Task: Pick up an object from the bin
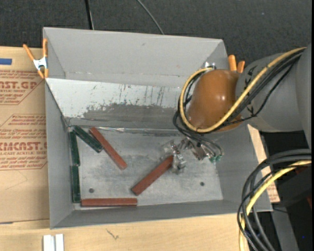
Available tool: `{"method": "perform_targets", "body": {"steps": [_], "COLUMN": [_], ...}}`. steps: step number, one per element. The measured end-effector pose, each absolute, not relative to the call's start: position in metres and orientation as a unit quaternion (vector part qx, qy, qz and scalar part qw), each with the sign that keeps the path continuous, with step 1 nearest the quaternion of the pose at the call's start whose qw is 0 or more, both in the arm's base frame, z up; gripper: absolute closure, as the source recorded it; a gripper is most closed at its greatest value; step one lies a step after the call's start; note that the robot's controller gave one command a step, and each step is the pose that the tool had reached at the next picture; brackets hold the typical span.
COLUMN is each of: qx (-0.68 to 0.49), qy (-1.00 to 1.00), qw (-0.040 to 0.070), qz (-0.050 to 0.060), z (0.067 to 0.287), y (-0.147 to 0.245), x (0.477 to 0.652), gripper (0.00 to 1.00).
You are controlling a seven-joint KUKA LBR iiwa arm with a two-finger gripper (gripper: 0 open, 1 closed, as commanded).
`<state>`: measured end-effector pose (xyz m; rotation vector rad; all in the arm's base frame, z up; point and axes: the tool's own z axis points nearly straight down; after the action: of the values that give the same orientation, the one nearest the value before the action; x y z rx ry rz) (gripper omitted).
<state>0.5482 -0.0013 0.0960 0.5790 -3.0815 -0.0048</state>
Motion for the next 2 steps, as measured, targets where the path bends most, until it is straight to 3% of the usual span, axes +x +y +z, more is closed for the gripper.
{"method": "perform_targets", "body": {"steps": [1,2], "qx": [0.154,0.373], "qy": [-0.988,-0.928], "qw": [0.000,-0.001], "qz": [0.000,0.000], "z": [0.141,0.094], "y": [0.022,0.017], "x": [0.550,0.548], "gripper": [1.00,0.00]}}
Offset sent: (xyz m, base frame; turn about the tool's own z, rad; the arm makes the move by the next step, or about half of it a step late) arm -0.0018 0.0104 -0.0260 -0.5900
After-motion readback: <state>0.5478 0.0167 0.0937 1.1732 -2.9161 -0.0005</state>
